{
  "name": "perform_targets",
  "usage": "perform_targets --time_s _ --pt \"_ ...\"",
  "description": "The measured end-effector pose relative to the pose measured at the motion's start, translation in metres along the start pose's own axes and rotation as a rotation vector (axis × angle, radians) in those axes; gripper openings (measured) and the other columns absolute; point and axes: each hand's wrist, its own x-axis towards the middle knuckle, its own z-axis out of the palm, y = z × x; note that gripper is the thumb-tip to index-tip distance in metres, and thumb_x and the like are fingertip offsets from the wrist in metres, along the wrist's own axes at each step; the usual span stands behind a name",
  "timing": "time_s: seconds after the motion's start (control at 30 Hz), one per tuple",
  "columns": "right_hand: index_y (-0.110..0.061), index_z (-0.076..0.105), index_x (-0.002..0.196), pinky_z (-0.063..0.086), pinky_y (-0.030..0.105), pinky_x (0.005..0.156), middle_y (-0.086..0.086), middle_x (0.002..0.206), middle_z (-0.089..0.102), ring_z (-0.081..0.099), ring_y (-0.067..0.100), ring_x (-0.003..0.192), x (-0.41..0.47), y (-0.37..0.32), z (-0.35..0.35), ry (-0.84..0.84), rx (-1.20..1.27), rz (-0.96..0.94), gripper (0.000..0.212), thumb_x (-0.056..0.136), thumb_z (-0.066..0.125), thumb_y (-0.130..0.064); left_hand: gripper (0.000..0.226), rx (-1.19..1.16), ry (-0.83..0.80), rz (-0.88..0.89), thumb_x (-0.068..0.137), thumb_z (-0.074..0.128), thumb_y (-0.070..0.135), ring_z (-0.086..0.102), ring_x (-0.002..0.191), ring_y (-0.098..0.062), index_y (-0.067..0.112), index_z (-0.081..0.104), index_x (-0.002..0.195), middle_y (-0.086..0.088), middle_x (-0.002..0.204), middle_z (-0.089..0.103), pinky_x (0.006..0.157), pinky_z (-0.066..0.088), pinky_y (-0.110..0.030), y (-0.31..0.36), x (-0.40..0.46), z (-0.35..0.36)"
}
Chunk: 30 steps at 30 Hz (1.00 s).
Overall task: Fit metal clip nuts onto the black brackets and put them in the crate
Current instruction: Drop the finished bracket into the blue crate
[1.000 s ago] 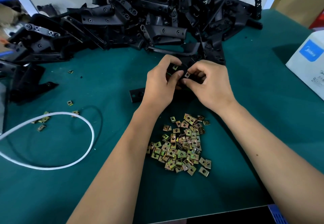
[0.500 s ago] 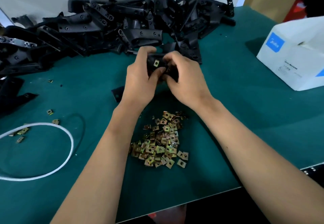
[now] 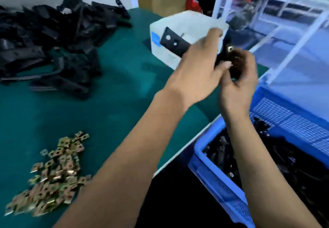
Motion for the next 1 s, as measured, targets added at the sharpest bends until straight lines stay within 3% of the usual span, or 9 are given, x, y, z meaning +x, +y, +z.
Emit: perform_targets --time_s 0.1,0.2,0.37,0.47,0.57,0.6,0.67,0.77,1.0 --pt "-0.019 0.061 0.109 0.051 0.041 0.091 -0.001 0.100 0.067 0.061 0.010 0.094 -0.003 0.056 -0.072 0.322 -0.029 0.146 0.019 0.091 0.061 -0.011 0.048 0.020 -0.204 0.116 0.097 0.066 0.023 0.062 0.109 -0.038 0.004 0.047 0.136 -0.018 0.122 0.061 0.093 0.047 -0.047 0.038 0.009 0.074" --pt "-0.015 0.065 0.104 0.054 0.046 0.095 0.010 0.100 0.068 0.065 0.021 0.093 -0.021 0.123 -0.143 0.511 -0.179 0.497 0.016 0.089 0.065 -0.020 0.043 0.011 -0.413 0.162 0.096 0.067 0.024 0.058 0.119 -0.036 0.006 0.051 0.132 -0.015 0.131 0.059 0.096 0.046 -0.045 0.062 0.003 0.137" --pt "-0.002 0.070 0.117 0.057 0.046 0.095 0.022 0.113 0.071 0.069 0.038 0.105 -0.102 0.210 -0.220 0.456 -0.403 1.234 0.038 0.089 0.078 -0.026 0.036 0.122 -0.712 0.033 0.098 0.065 0.026 0.057 0.120 -0.036 0.009 0.055 0.128 -0.014 0.128 0.057 0.096 0.048 -0.044 0.041 -0.032 0.211" --pt "0.003 0.071 0.109 0.059 0.046 0.087 0.022 0.105 0.072 0.070 0.038 0.093 -0.134 0.228 -0.233 0.334 -0.376 1.400 0.034 0.089 0.079 -0.024 0.037 0.163 -0.855 -0.059 0.098 0.066 0.026 0.058 0.119 -0.038 0.008 0.056 0.129 -0.016 0.129 0.057 0.097 0.050 -0.047 0.027 -0.054 0.233" --pt "0.002 0.071 0.089 0.054 0.038 0.068 0.015 0.079 0.066 0.062 0.032 0.070 -0.143 0.225 -0.237 0.236 -0.578 1.451 0.027 0.090 0.074 -0.025 0.035 0.157 -0.909 -0.121 0.100 0.065 0.025 0.058 0.114 -0.038 0.008 0.057 0.129 -0.016 0.127 0.056 0.093 0.052 -0.046 0.018 -0.069 0.240" --pt "0.002 0.070 0.094 0.052 0.036 0.067 0.015 0.081 0.065 0.060 0.032 0.070 -0.142 0.221 -0.235 0.237 -0.629 1.446 0.024 0.090 0.070 -0.022 0.034 0.149 -0.901 -0.123 0.100 0.064 0.024 0.058 0.114 -0.037 0.008 0.057 0.129 -0.015 0.127 0.056 0.094 0.052 -0.046 0.016 -0.071 0.240" --pt "-0.001 0.067 0.113 0.052 0.041 0.086 0.020 0.108 0.065 0.063 0.038 0.094 -0.131 0.211 -0.226 0.258 -0.702 1.343 0.029 0.090 0.064 -0.017 0.033 0.132 -0.838 -0.091 0.099 0.064 0.022 0.058 0.114 -0.035 0.012 0.058 0.130 -0.012 0.127 0.056 0.096 0.051 -0.045 0.017 -0.067 0.236" --pt "-0.004 0.064 0.123 0.043 0.040 0.101 0.022 0.125 0.060 0.056 0.040 0.117 -0.103 0.185 -0.198 0.243 -0.764 0.994 0.034 0.090 0.061 -0.010 0.023 0.061 -0.642 -0.003 0.096 0.063 0.013 0.062 0.111 -0.031 0.015 0.064 0.119 -0.008 0.121 0.063 0.096 0.051 -0.044 0.031 -0.046 0.223" --pt "-0.006 0.062 0.097 0.036 0.041 0.063 0.013 0.095 0.063 0.057 0.034 0.078 -0.021 0.078 -0.107 0.066 -0.719 0.129 0.016 0.091 0.056 -0.019 0.018 -0.131 -0.115 0.070 0.089 0.056 0.003 0.066 0.088 -0.023 0.011 0.068 0.100 -0.001 0.100 0.070 0.078 0.055 -0.041 0.051 0.008 0.154"
